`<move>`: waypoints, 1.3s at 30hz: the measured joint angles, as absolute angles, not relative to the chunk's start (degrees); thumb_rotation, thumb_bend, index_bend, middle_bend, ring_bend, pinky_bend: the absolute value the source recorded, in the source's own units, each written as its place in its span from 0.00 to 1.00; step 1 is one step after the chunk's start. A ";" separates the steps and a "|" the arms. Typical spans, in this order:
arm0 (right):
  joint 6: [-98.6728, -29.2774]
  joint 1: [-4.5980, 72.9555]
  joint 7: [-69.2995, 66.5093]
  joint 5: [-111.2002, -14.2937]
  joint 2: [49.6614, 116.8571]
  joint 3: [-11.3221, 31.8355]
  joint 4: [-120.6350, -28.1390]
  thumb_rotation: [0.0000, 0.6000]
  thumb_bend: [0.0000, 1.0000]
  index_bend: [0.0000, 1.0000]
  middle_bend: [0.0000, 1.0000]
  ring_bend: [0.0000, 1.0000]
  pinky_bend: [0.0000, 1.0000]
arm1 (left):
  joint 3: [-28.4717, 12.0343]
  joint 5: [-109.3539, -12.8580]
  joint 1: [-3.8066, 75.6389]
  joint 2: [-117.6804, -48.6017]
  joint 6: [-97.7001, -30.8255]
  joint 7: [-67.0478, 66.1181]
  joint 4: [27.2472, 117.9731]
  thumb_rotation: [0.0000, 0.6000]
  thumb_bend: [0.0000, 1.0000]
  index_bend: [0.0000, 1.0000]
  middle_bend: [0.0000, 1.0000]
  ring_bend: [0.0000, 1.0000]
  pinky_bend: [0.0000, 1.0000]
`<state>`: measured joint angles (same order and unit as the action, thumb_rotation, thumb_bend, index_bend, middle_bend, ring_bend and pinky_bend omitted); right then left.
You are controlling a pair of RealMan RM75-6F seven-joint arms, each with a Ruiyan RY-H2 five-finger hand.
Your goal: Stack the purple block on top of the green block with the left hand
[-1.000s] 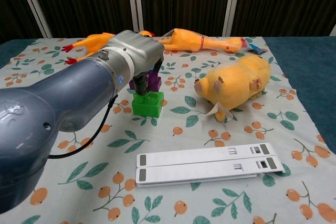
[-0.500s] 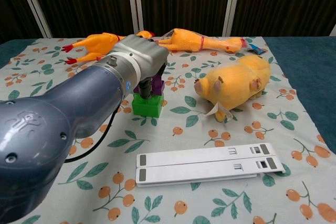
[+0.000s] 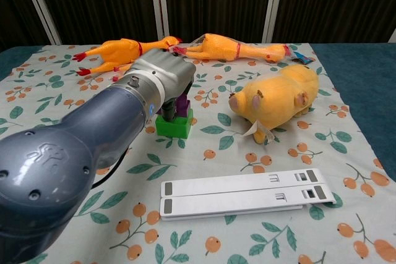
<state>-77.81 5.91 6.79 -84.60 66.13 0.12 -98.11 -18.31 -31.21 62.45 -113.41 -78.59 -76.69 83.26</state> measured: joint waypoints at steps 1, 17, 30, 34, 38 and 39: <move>-77.82 5.90 6.77 -84.61 66.12 0.11 -98.14 1.00 0.29 0.18 0.08 0.09 0.32 | -18.22 -31.25 62.46 -113.49 -78.55 -76.68 83.07 1.00 0.46 0.48 0.43 0.03 0.00; -77.88 5.88 6.57 -84.72 65.99 0.05 -98.29 1.00 0.29 0.18 0.08 0.09 0.32 | -16.68 -31.89 62.28 -114.62 -78.38 -77.28 81.05 1.00 0.46 0.49 0.43 0.03 0.00; -77.85 5.89 6.59 -84.71 65.99 0.01 -98.31 1.00 0.29 0.18 0.08 0.09 0.32 | -15.55 -32.22 61.36 -115.03 -77.80 -77.33 79.23 1.00 0.46 0.49 0.43 0.03 0.00; -77.75 5.92 6.81 -84.64 66.03 0.00 -98.41 1.00 0.29 0.19 0.08 0.09 0.32 | -15.28 -32.40 61.12 -115.07 -77.69 -77.44 78.89 1.00 0.46 0.49 0.43 0.03 0.00; -77.72 5.93 6.90 -84.60 66.06 -0.02 -98.49 1.00 0.29 0.18 0.08 0.09 0.32 | -14.92 -32.50 60.89 -115.18 -77.53 -77.66 78.38 1.00 0.46 0.49 0.43 0.03 0.00; -77.73 5.92 6.90 -84.60 66.06 -0.01 -98.49 1.00 0.29 0.18 0.08 0.09 0.32 | -14.83 -32.53 60.84 -115.22 -77.48 -77.72 78.23 1.00 0.46 0.49 0.43 0.03 0.00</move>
<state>-77.73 5.92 6.90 -84.60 66.06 -0.01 -98.49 -14.83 -32.53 60.84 -115.22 -77.48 -77.72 78.23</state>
